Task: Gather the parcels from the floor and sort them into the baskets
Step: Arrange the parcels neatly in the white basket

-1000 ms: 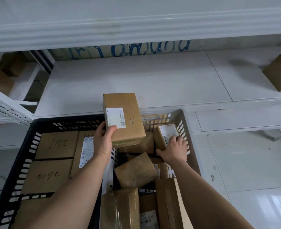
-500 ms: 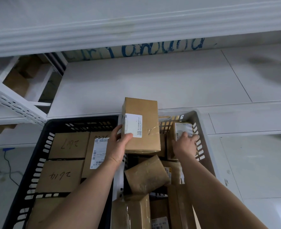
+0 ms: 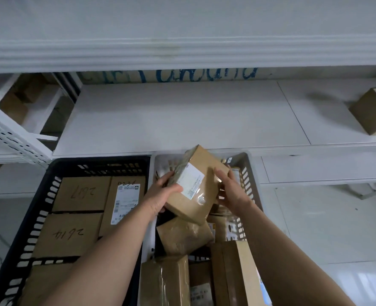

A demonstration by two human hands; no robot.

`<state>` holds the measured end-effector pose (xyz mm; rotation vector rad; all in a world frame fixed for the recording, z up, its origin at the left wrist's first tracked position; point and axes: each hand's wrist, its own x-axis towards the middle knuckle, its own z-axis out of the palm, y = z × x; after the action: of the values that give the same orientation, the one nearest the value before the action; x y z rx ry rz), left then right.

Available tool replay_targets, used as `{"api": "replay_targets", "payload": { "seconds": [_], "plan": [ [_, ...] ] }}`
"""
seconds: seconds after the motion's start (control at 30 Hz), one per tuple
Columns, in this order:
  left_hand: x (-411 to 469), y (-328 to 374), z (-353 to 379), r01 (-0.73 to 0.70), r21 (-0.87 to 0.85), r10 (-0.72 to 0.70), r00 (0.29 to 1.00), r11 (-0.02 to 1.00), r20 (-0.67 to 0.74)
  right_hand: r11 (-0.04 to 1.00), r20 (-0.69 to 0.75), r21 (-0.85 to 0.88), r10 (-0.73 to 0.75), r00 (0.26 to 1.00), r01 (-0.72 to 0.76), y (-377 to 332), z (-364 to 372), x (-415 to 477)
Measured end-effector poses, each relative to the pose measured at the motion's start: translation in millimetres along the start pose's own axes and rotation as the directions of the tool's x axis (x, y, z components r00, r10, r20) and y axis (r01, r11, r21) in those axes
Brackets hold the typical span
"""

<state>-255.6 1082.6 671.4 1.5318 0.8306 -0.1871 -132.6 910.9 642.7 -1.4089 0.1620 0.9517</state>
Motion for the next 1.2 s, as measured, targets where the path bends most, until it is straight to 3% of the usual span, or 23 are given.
{"api": "replay_targets", "payload": {
  "seconds": [0.1,0.3,0.43,0.53,0.63,0.83,0.97,1.2],
  "plan": [
    [3.5,7.8,-6.0,0.013,0.021,-0.013,1.000,1.000,0.003,0.997,-0.048,-0.069,-0.027,0.999,0.024,2.6,-0.4,-4.4],
    [15.3,-0.8,-9.8,-0.077,-0.093,0.048,0.957,0.993,-0.285,0.998,-0.089,-0.035,0.043,0.995,-0.047,7.8,-9.2,-4.8],
    [22.0,-3.6,-3.6,-0.017,0.115,0.050,0.954,0.993,-0.296,0.964,-0.110,-0.262,-0.075,0.991,0.044,8.9,-10.9,-2.5],
    [27.1,1.9,-1.1,-0.047,0.217,0.098,0.968,0.975,-0.230,0.823,-0.106,-0.558,-0.204,0.973,0.112,5.4,-12.8,-1.7],
    [30.3,4.3,0.4,-0.068,0.344,0.148,0.966,0.936,-0.210,0.695,-0.125,-0.716,-0.220,0.967,0.066,3.9,-14.5,3.7],
    [37.3,-7.7,12.3,-0.083,0.446,0.197,0.956,0.891,-0.216,0.807,-0.171,-0.590,-0.128,0.977,0.003,5.4,-3.9,15.1],
    [51.0,-20.6,17.8,-0.056,0.429,0.222,0.912,0.901,-0.346,0.848,-0.237,-0.529,-0.115,0.965,-0.029,5.6,-7.2,26.2],
    [68.2,-28.4,24.9,0.016,0.501,0.195,0.910,0.866,-0.366,0.791,-0.237,-0.593,0.008,0.971,-0.151,14.5,-3.9,41.2]
  ]
}}
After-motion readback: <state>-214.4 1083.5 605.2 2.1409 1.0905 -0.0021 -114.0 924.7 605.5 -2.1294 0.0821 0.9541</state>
